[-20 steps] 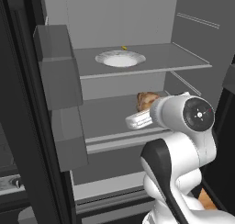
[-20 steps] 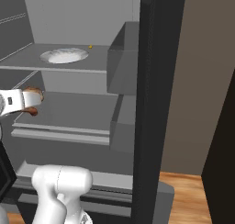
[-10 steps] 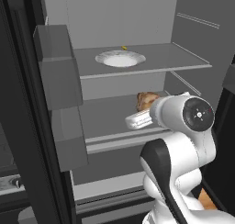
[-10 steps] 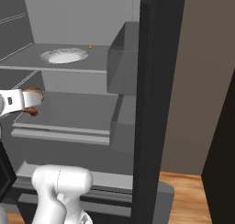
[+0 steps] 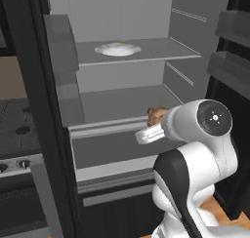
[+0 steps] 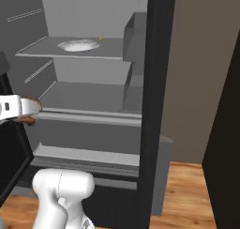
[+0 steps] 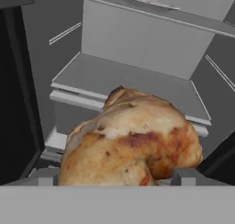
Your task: Retrieve the chicken drumstick from the fridge and place it on the saucepan with marinade on the stove.
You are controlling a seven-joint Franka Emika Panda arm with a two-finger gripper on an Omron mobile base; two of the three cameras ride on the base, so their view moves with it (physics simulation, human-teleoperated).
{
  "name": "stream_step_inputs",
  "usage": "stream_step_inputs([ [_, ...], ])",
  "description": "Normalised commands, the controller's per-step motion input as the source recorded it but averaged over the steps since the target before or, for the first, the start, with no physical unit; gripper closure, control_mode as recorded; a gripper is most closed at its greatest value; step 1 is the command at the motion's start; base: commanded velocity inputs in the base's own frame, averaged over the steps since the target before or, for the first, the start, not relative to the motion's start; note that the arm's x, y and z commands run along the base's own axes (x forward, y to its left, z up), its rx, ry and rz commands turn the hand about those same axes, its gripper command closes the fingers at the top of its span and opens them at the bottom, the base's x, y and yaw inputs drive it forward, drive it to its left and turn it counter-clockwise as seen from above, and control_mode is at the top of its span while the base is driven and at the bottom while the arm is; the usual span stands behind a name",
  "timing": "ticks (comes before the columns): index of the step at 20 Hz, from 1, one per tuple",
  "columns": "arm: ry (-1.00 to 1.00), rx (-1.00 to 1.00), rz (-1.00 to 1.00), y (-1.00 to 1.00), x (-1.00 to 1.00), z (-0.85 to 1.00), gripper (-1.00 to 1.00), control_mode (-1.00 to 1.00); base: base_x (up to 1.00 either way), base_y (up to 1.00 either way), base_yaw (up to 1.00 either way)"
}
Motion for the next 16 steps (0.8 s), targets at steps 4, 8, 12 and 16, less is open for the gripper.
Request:
stream_step_inputs([
  [4,0.0,0.0,0.0,0.0,0.0,0.0,1.0,1.0,-1.0,-0.01,0.0],
  [8,0.0,0.0,0.0,0.0,0.0,0.0,1.0,1.0,-1.0,0.0,-0.03],
  [12,0.0,0.0,0.0,0.0,0.0,0.0,1.0,1.0,-1.0,0.0,-0.08],
  [16,0.0,0.0,0.0,0.0,0.0,0.0,1.0,1.0,-0.79,0.44,-0.13],
])
